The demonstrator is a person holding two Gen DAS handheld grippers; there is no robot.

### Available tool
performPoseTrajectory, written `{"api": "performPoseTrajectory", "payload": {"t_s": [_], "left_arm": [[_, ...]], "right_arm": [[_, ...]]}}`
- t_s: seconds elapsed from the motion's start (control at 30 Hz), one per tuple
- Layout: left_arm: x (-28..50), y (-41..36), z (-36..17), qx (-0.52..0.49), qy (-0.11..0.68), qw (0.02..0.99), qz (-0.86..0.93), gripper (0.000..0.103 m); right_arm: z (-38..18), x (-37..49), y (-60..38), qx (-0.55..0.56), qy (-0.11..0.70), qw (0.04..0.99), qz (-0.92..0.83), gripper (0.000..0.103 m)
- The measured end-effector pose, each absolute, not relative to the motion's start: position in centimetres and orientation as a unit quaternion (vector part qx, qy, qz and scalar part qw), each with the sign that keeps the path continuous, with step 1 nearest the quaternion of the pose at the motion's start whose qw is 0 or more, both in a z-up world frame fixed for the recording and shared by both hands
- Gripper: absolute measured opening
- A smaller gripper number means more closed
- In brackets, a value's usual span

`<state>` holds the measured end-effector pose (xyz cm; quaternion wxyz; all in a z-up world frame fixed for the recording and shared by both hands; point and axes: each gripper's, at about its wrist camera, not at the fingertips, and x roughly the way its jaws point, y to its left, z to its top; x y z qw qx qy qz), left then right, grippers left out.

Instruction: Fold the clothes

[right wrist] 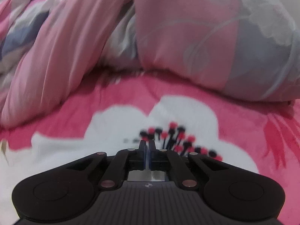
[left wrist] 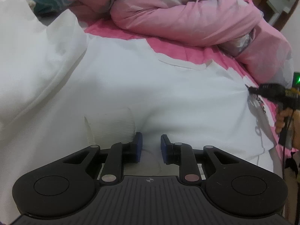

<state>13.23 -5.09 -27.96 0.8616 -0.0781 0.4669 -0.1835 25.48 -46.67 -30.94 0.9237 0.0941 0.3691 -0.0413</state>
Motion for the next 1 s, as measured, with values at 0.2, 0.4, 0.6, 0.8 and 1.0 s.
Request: {"api": "performPoseTrajectory", "payload": {"t_s": [0.2,0.4,0.6,0.8,1.0], "left_arm": [[13.0,-3.8,-27.9,-0.080,0.468,0.863,-0.171,0.023],[12.7,-3.7,-28.0,-0.074,0.464,0.866,-0.172,0.023],[11.9,-3.1,-25.7,-0.062,0.442,0.880,-0.160,0.024],[12.2,-4.5,-25.1,-0.040,0.428,0.881,-0.198,0.030],[12.8,-5.5,-27.8,-0.032,0.468,0.866,-0.172,0.031]], "right_arm": [[-28.3,23.0,-44.3,0.093,0.378,0.921,0.011,0.001],[-31.3,25.0,-41.8,0.084,0.428,0.898,0.052,0.000],[-27.6,22.5,-40.9,0.131,0.395,0.908,0.055,0.002],[-28.2,18.3,-36.2,0.071,0.451,0.880,0.133,0.003],[-31.0,20.6,-32.7,0.090,0.434,0.886,0.134,0.003]]}}
